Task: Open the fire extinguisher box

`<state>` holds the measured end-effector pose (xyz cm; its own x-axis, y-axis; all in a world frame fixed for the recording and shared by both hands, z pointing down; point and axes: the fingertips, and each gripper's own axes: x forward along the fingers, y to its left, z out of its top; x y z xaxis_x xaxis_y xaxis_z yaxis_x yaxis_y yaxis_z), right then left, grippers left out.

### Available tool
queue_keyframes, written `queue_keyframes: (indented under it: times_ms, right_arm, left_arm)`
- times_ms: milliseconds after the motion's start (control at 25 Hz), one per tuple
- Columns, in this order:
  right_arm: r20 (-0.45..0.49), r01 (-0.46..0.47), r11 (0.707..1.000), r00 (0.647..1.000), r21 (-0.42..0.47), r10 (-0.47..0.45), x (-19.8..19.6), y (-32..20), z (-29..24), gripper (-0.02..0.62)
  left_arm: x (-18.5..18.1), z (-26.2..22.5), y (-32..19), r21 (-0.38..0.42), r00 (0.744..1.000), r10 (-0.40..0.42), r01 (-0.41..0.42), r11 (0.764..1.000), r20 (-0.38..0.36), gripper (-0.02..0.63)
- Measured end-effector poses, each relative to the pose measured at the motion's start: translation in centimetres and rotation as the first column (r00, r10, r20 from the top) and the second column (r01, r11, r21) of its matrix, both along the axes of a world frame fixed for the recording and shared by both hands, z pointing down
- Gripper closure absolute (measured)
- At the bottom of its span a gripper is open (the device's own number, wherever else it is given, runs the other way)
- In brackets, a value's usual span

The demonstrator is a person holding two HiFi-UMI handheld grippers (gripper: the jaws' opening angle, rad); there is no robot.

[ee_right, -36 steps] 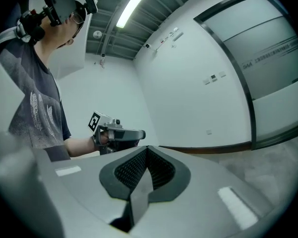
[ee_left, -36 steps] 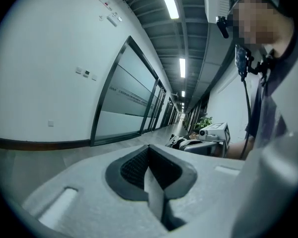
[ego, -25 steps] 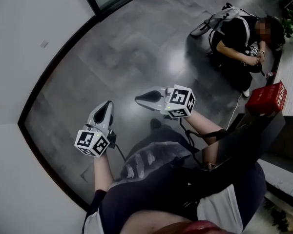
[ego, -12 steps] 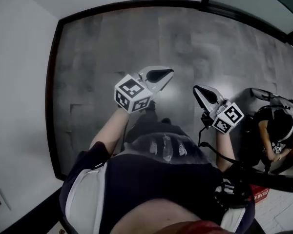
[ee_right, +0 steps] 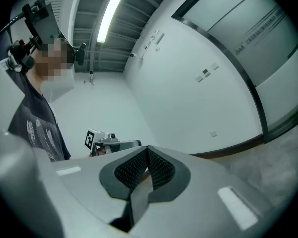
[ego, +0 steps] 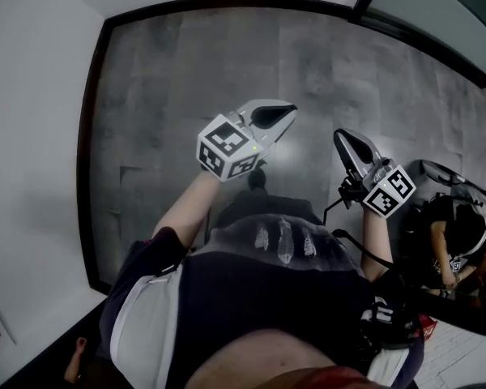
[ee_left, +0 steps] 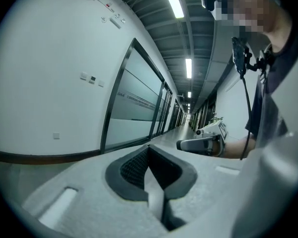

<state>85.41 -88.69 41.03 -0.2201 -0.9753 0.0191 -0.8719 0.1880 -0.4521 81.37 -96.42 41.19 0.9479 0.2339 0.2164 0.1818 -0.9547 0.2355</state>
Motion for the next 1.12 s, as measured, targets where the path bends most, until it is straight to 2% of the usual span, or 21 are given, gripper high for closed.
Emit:
queue_keyframes:
  times_ms: [280,560,760,880,1120]
  right_arm:
    - [-0.005,0.056,0.998,0.998,-0.002,-0.056,-0.4,1.1,1.6,0.595]
    - [-0.022,0.171,0.984,0.985,0.045,-0.17,-1.2,0.5,1.5,0.595]
    - [-0.033,0.186,0.981,0.982,0.058,-0.185,-0.1,1.0,2.0,0.595]
    - [-0.048,0.231,0.972,0.972,0.046,-0.229,-1.9,1.6,2.9,0.595]
    - [-0.076,0.324,0.944,0.945,0.068,-0.319,-3.1,1.1,3.6,0.595]
  left_arm:
    - [-0.6,1.4,0.7,0.019,0.998,-0.06,0.059,0.998,0.012,0.606]
    - [-2.4,1.9,1.5,0.046,0.989,-0.148,0.148,0.988,-0.013,0.606]
    - [-1.0,3.6,2.5,0.036,0.988,-0.152,0.153,0.988,-0.014,0.606]
    - [-2.3,4.3,3.6,0.044,0.985,-0.172,0.172,0.984,-0.009,0.606]
    - [-3.3,5.1,3.3,0.062,0.968,-0.25,0.249,0.966,-0.002,0.606]
